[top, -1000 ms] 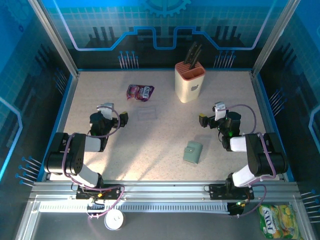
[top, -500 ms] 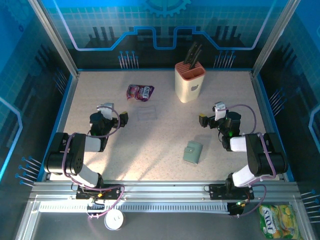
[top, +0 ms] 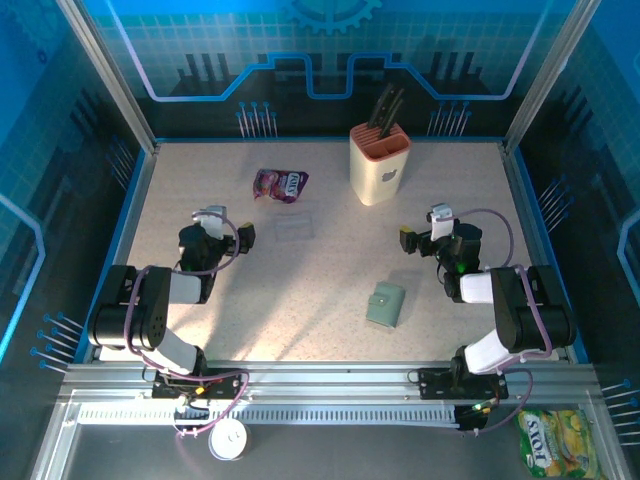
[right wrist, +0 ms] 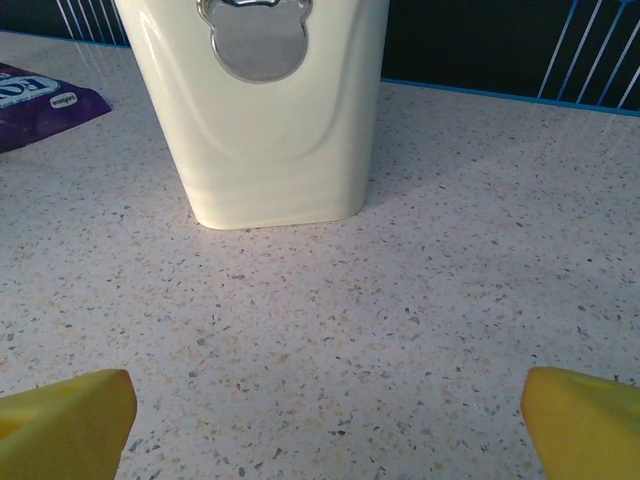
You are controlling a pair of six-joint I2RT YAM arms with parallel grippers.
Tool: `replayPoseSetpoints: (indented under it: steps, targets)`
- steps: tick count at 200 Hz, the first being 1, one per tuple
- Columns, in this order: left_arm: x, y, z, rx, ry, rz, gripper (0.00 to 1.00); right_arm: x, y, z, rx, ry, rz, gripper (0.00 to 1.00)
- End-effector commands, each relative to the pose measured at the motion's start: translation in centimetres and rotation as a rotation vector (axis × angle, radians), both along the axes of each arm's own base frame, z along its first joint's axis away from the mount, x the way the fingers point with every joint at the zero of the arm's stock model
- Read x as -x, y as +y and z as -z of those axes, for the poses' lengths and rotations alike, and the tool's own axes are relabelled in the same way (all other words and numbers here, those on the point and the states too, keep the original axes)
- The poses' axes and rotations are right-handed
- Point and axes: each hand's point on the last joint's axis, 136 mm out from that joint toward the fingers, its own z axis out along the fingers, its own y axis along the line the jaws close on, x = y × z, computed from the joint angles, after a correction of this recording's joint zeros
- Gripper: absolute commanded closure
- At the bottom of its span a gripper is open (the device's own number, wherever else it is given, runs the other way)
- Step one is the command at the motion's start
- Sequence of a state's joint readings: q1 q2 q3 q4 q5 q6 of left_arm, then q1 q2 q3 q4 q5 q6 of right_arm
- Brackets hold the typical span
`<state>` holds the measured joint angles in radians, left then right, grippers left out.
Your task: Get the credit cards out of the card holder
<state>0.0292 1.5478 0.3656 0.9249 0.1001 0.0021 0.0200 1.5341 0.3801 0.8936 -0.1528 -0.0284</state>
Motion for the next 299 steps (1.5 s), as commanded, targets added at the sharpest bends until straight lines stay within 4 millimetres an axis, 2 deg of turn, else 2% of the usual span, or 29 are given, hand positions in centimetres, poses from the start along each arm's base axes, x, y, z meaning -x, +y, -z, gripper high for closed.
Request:
replayPoseSetpoints:
  steps: [1,32,56,97,132,184,230,249,266,285,299]
  targets:
    - [-0.5,0.7,-0.5,-0.005,-0.015,-0.029,0.01,-0.6,-0.9,-0.4,0.006,-0.013,0.052,0.00]
    - [-0.5,1.6,-1.0,-0.005,-0.021,-0.087,0.01,-0.6,-1.2,-0.7,0.009,-0.014,0.077,0.00]
    - [-0.6,1.6,-2.0,-0.007,-0.003,-0.082,0.01,-0.5,-1.4,-1.6,0.014,-0.018,0.090,0.00]
    - [-0.6,1.5,-2.6,-0.009,0.019,-0.077,0.01,-0.5,-1.3,-2.7,0.019,-0.005,0.089,0.00]
    - [-0.5,1.7,-4.1,-0.013,0.040,-0.107,0.01,-0.4,-1.3,-3.6,0.028,0.008,0.090,0.00]
    - [-0.3,1.2,-5.6,0.056,0.124,-0.139,0.01,-0.3,-1.2,-4.7,0.034,0.138,0.132,0.00]
    - [0.7,0.7,-6.7,0.129,0.215,-0.164,0.01,1.9,-0.2,-4.8,-0.034,0.305,0.149,0.00]
    - [1.0,1.4,-7.1,0.175,0.290,-0.239,0.01,3.1,0.5,-4.6,-0.096,0.400,0.155,0.07]
    - [1.3,2.1,-6.8,0.224,0.380,-0.320,0.01,4.0,0.8,-4.4,-0.145,0.476,0.191,0.07]
    - [1.1,1.1,-6.2,0.275,0.458,-0.294,0.01,5.0,1.7,-4.1,-0.200,0.547,0.203,0.08]
    - [0.7,-0.3,-5.7,0.321,0.496,-0.230,0.01,5.7,2.7,-3.9,-0.228,0.601,0.189,0.09]
